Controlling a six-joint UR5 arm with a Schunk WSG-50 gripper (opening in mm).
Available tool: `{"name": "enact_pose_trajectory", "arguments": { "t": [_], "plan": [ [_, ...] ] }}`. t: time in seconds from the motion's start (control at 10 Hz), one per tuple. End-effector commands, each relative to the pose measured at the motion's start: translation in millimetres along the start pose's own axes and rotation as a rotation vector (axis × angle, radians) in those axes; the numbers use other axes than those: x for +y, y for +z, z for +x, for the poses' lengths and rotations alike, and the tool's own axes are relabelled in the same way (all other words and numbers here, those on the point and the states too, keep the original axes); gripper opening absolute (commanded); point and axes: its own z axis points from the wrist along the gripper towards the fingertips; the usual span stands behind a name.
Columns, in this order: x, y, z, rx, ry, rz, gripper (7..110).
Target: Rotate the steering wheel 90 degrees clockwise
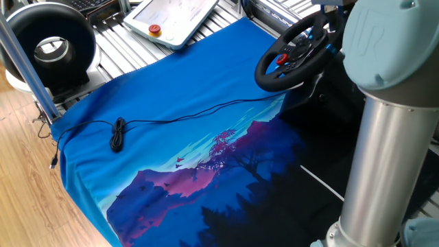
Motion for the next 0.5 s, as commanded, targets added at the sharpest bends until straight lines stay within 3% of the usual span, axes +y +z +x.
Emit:
{"name": "enact_pose_trajectory", "arguments": {
  "t": [0.0,0.1,0.2,0.4],
  "plan": [
    [-1,3.9,-11.6,-0.02,0.003,0.006,66],
    [4,8.1,-21.6,-0.03,0.018,-0.003,66],
    [9,12.8,-34.9,-0.047,0.035,-0.013,44],
    [11,23.0,-54.6,-0.063,0.095,0.0,44]
  ]
}}
